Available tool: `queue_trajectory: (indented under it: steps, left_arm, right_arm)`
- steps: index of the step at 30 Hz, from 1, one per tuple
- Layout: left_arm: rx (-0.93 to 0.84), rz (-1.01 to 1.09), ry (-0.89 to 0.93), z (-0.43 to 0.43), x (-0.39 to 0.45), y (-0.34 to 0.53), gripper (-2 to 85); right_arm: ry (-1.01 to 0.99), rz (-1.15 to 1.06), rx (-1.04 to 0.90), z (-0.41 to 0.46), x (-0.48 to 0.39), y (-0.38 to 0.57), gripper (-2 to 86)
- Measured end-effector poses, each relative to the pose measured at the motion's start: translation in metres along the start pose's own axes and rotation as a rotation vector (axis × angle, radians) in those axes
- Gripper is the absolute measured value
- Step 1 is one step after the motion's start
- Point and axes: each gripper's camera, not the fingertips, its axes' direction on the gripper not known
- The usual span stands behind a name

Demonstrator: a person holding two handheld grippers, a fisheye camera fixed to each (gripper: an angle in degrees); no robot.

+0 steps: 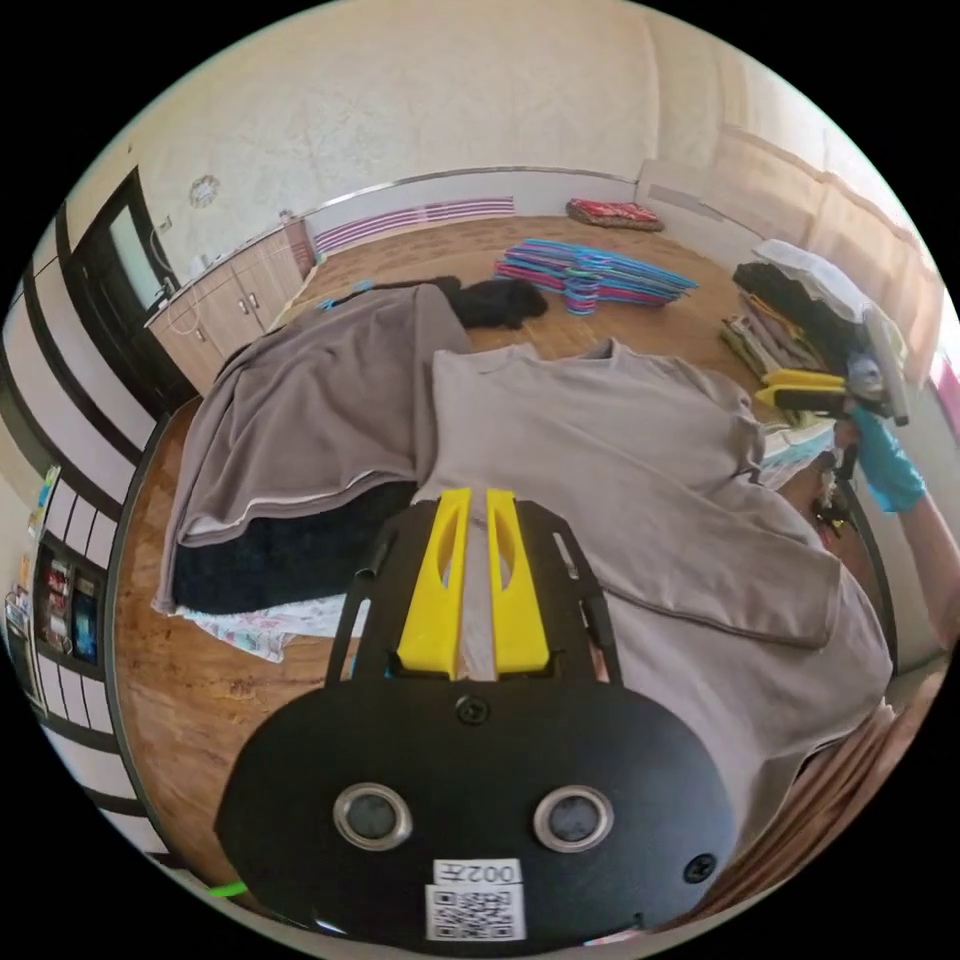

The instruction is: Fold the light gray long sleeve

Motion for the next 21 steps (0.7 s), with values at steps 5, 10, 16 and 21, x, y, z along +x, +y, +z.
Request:
queue_trajectory:
  steps: [5, 10, 16, 21]
  left_arm:
    - [-0.007, 0.118, 0.054, -0.001, 0.05, -0.017, -1.1]
    - [-0.016, 0.223, 0.104, 0.001, 0.097, -0.033, -1.0]
    - [-0.023, 0.33, 0.143, 0.009, 0.138, -0.053, 0.0]
    - [0.004, 0.4, 0.247, 0.022, 0.166, -0.072, 3.7]
  right_arm:
    - [-0.102, 0.176, 0.008, 0.004, 0.05, 0.016, 13.1]
    - [-0.167, 0.245, 0.091, -0.014, 0.071, 0.006, 6.7]
    - [-0.155, 0.192, 0.179, -0.077, 0.062, -0.018, 0.1]
    - [-0.073, 0.027, 0.228, -0.155, 0.021, -0.049, -0.3]
